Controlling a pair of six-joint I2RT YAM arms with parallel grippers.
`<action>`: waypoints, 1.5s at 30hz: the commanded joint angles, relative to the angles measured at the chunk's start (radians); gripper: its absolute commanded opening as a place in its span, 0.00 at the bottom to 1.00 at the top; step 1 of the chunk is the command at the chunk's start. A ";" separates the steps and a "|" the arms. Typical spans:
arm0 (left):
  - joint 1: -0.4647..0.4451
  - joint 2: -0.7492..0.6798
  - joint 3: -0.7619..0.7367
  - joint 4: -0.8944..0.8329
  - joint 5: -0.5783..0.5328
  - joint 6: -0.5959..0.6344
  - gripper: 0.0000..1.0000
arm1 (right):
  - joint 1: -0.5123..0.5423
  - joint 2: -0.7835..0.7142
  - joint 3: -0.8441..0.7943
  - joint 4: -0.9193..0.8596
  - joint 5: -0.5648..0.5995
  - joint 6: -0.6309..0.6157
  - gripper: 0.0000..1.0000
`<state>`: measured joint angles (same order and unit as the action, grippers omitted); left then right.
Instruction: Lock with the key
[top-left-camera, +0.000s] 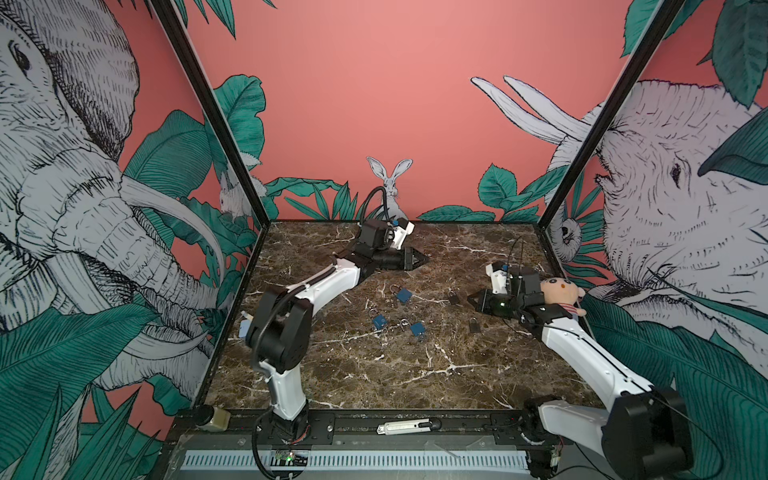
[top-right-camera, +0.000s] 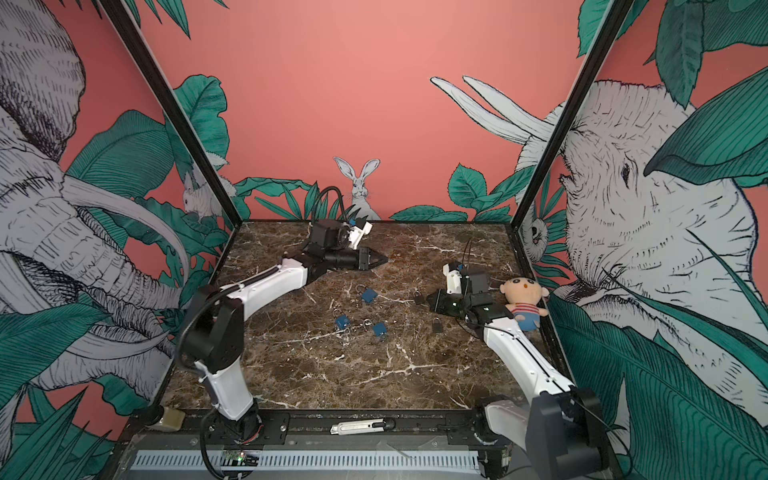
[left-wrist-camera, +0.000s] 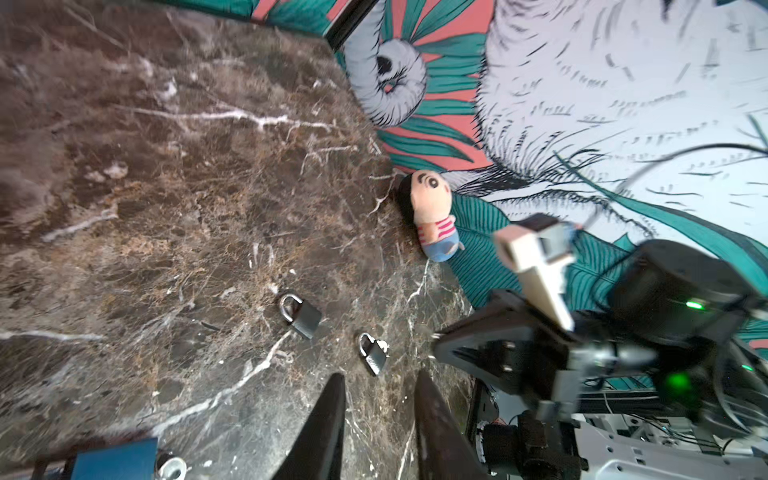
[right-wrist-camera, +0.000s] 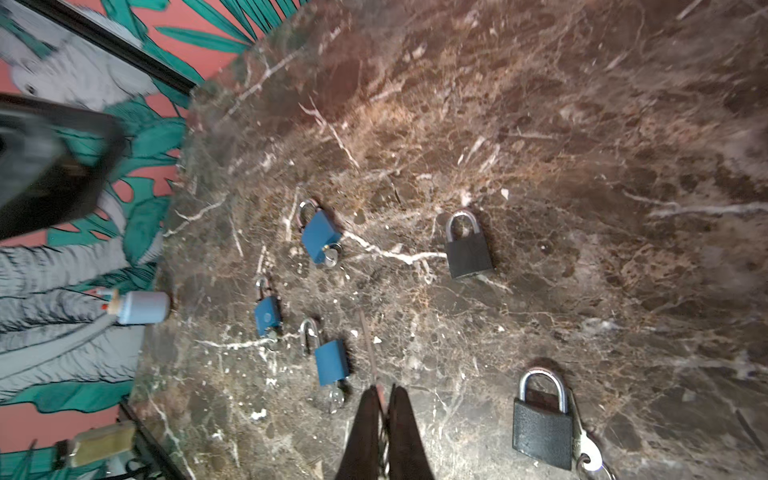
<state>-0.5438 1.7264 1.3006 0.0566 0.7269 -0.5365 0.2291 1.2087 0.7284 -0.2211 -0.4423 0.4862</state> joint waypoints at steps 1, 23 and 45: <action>-0.004 -0.124 -0.112 0.013 -0.090 0.032 0.31 | 0.015 0.068 0.029 0.060 0.113 -0.041 0.00; -0.004 -0.346 -0.318 -0.020 -0.220 0.014 0.32 | 0.024 0.490 0.176 0.183 0.204 -0.063 0.02; -0.004 -0.349 -0.315 -0.030 -0.235 0.020 0.32 | 0.034 0.417 0.187 0.120 0.201 -0.074 0.21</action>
<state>-0.5438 1.3945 0.9806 0.0341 0.5068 -0.5209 0.2504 1.6928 0.9028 -0.0765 -0.2489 0.4316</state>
